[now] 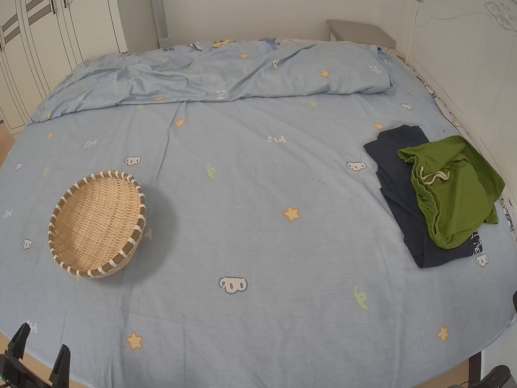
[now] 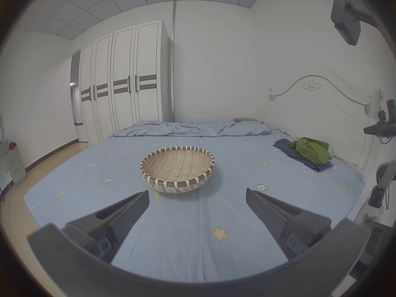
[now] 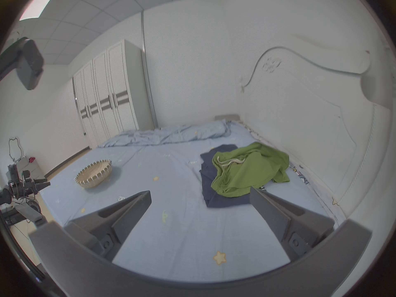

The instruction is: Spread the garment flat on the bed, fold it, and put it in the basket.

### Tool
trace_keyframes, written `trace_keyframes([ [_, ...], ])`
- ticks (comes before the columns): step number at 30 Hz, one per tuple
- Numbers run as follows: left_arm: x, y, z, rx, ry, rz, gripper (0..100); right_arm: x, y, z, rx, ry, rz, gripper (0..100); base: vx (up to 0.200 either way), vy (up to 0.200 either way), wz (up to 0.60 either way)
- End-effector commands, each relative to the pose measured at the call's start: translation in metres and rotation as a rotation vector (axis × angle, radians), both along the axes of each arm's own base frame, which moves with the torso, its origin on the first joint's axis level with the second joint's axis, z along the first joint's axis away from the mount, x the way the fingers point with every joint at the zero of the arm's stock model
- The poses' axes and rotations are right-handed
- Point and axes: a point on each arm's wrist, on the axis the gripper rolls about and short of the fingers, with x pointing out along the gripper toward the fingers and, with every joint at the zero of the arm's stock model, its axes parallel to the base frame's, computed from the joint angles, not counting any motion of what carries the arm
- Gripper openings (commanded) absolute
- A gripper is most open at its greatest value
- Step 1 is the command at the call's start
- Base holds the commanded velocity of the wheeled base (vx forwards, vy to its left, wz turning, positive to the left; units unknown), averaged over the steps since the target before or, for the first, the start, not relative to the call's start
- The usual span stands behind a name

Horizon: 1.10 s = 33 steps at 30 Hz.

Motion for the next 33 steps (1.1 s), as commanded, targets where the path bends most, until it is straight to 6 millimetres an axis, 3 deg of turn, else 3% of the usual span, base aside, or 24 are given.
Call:
trace_keyframes([
  [1, 0.0, 0.0, -0.005, 0.0, 0.004, -0.001, 100, 0.079, 0.01, 0.034, -0.075, 0.362, 0.055, 100, 0.0, 0.0, 0.0],
  [2, 0.0, 0.0, -0.005, 0.0, 0.004, -0.001, 100, 0.109, 0.015, 0.043, -0.082, 0.404, 0.057, 100, 0.0, 0.0, 0.0],
  [5, 0.0, 0.0, -0.005, 0.0, 0.004, -0.001, 100, 0.157, 0.018, 0.056, -0.083, 0.442, 0.019, 100, 0.0, 0.0, 0.0],
  [7, 0.0, 0.0, -0.005, 0.0, 0.004, -0.001, 100, 0.204, 0.015, 0.067, -0.089, 0.473, -0.041, 100, 0.0, 0.0, 0.0],
  [9, 0.0, 0.0, -0.005, 0.0, 0.004, -0.001, 100, 0.239, 0.016, 0.073, -0.104, 0.491, -0.071, 100, 0.0, 0.0, 0.0],
  [13, 0.0, 0.0, -0.005, 0.0, 0.004, -0.001, 100, 0.291, 0.023, 0.065, -0.136, 0.539, -0.113, 100, 0.0, 0.0, 0.0],
  [19, 0.0, 0.0, -0.005, 0.0, 0.004, -0.001, 100, 0.336, 0.033, 0.043, -0.147, 0.597, -0.12, 100, 0.0, 0.0, 0.0],
  [21, 0.0, 0.0, -0.005, 0.0, 0.004, -0.001, 100, 0.361, 0.034, 0.026, -0.161, 0.612, -0.155, 100, 0.0, 0.0, 0.0],
  [24, 0.0, 0.0, -0.005, 0.0, 0.004, -0.001, 100, 0.367, 0.034, 0.023, -0.167, 0.607, -0.17, 100, 0.0, 0.0, 0.0],
  [25, 0.0, 0.0, -0.005, 0.0, 0.004, -0.001, 100, 0.385, 0.033, 0.017, -0.172, 0.561, -0.207, 100, 0.0, 0.0, 0.0],
  [33, 0.0, 0.0, -0.005, 0.0, 0.004, -0.001, 100, 0.425, 0.033, -0.001, -0.184, 0.557, -0.266, 100, 0.0, 0.0, 0.0],
])
